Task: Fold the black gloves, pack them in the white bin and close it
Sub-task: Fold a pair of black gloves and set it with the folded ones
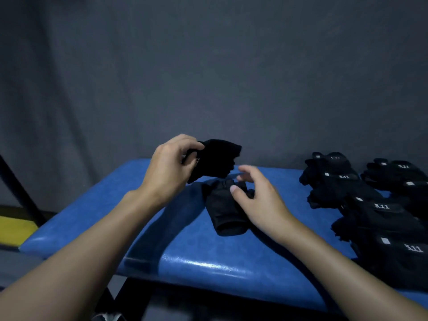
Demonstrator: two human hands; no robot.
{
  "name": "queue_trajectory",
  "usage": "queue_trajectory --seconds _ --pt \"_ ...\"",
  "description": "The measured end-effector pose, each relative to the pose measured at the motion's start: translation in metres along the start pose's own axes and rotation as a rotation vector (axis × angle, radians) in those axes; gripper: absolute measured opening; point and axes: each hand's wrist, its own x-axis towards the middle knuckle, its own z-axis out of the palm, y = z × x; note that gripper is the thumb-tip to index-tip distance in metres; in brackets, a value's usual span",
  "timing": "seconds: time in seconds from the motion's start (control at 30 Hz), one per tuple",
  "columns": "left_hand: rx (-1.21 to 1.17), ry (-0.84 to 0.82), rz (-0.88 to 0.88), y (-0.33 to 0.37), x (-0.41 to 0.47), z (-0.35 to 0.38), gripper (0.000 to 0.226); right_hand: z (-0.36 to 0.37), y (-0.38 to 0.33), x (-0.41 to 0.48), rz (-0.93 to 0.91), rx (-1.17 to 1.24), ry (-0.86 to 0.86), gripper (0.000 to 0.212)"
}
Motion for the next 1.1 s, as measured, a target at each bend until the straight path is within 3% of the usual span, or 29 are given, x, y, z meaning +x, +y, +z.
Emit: queue_trajectory --seconds 0.23,0.3,0.37,0.47,0.67,0.87,0.97,1.1 --pt "-0.369 0.041 -0.147 0.028 0.002 -0.010 0.027 -0.011 -0.016 0.031 0.125 0.381 0.151 0.078" --pt "-0.425 0.045 -0.185 0.030 0.003 -0.010 0.027 -0.015 -0.016 0.040 0.108 0.518 0.143 0.062" --pt "-0.447 0.047 -0.219 0.030 0.004 -0.012 0.027 -0.018 -0.016 0.044 0.071 0.598 0.175 0.034" --pt "-0.478 0.038 -0.305 0.030 0.004 -0.014 0.028 -0.024 -0.020 0.045 0.037 0.574 0.231 0.009" --pt "-0.468 -0.020 -0.328 0.037 0.008 -0.019 0.025 -0.034 -0.030 0.041 -0.032 0.531 0.152 0.004" --pt "-0.364 -0.303 -0.338 0.046 0.007 -0.019 0.041 -0.040 -0.045 0.038 -0.062 0.557 0.037 0.007" --pt "-0.504 -0.358 -0.338 0.055 0.005 -0.016 0.023 -0.042 -0.049 0.036 -0.079 0.551 0.018 0.010" --pt "-0.485 -0.285 -0.332 0.059 0.004 -0.011 0.009 -0.044 -0.050 0.034 -0.087 0.559 0.021 0.008"
